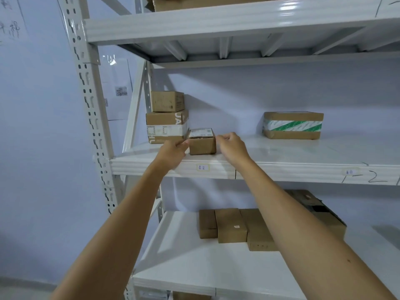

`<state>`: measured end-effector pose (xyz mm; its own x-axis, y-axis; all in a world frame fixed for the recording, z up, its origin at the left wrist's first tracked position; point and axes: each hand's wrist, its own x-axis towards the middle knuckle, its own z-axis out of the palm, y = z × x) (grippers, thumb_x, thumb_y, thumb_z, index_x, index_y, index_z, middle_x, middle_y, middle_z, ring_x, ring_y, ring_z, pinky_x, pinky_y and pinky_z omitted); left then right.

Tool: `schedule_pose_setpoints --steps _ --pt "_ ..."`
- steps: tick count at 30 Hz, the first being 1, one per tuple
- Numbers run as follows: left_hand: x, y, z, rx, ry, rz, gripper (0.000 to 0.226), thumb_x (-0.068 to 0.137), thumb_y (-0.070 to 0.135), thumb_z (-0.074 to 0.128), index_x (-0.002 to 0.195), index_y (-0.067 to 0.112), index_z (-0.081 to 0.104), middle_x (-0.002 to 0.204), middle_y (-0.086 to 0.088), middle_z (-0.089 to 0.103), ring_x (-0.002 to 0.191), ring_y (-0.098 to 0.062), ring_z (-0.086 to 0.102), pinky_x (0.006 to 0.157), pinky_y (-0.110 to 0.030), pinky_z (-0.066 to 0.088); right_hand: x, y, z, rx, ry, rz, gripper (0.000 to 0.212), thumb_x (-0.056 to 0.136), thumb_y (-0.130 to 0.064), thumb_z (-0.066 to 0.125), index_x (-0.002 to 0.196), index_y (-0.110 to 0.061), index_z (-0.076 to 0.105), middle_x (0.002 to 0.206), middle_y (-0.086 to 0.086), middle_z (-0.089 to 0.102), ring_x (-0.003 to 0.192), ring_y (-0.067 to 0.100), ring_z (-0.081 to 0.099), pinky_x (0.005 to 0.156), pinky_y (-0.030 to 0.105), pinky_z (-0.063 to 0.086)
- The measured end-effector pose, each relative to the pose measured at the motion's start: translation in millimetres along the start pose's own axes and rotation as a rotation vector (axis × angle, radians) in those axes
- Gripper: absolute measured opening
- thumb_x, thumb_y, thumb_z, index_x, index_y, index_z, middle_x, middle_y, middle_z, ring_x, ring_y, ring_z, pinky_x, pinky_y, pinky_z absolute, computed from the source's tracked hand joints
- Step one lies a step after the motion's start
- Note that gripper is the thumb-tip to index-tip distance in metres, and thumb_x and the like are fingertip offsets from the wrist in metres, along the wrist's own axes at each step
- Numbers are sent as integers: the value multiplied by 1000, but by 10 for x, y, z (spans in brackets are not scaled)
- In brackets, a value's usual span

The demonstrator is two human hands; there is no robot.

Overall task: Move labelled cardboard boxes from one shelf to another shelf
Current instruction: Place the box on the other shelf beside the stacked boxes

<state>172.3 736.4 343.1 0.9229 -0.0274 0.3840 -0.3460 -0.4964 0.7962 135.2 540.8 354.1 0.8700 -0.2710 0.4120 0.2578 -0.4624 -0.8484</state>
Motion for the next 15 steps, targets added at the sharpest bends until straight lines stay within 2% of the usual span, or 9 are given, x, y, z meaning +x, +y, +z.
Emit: schedule_pose_setpoints --steps 2,4,5,7,9,12,15 --pt "-117 3 -26 -23 3 58 32 104 40 50 115 19 72 97 7 70 79 -3 65 72 -31 50 -37 21 -70 67 -1 14 40 95 -29 53 110 7 64 89 15 67 88 33 64 81 40 51" --pt "-264 1 -65 -15 -23 117 36 105 39 50 118 15 73 95 7 69 83 -6 63 80 -31 47 -88 40 -143 124 -15 39 31 94 -30 55 111 -7 64 98 3 67 99 27 66 91 41 53" --pt "-345 1 -85 -4 -40 141 38 105 39 50 121 13 73 93 9 68 86 -8 62 82 -30 46 -115 59 -173 142 -12 37 28 94 -30 55 114 -12 63 107 2 67 107 26 66 99 43 53" --pt "-499 2 -105 12 -48 170 40 105 40 51 126 13 71 100 4 72 98 -14 63 87 -29 45 -190 84 -229 160 -6 14 27 94 -28 56 118 -16 62 112 1 67 112 25 66 104 46 52" --pt "-630 -8 -103 29 28 190 38 105 37 51 124 13 72 110 -6 75 105 -20 65 86 -29 44 -268 108 -303 179 9 8 28 93 -26 57 118 -15 63 111 2 68 112 26 66 105 47 51" --pt "-827 -26 -57 12 140 223 32 105 33 52 119 14 74 105 -1 74 102 -19 66 76 -19 42 -438 182 -453 243 45 32 31 93 -26 58 121 -13 63 114 7 69 112 27 67 106 47 51" --pt "-1033 -8 97 -37 126 252 32 105 35 54 119 14 74 111 1 75 104 -14 66 78 -9 42 -696 260 -607 323 103 30 26 95 -27 60 117 -14 63 107 7 71 108 27 69 101 42 55"
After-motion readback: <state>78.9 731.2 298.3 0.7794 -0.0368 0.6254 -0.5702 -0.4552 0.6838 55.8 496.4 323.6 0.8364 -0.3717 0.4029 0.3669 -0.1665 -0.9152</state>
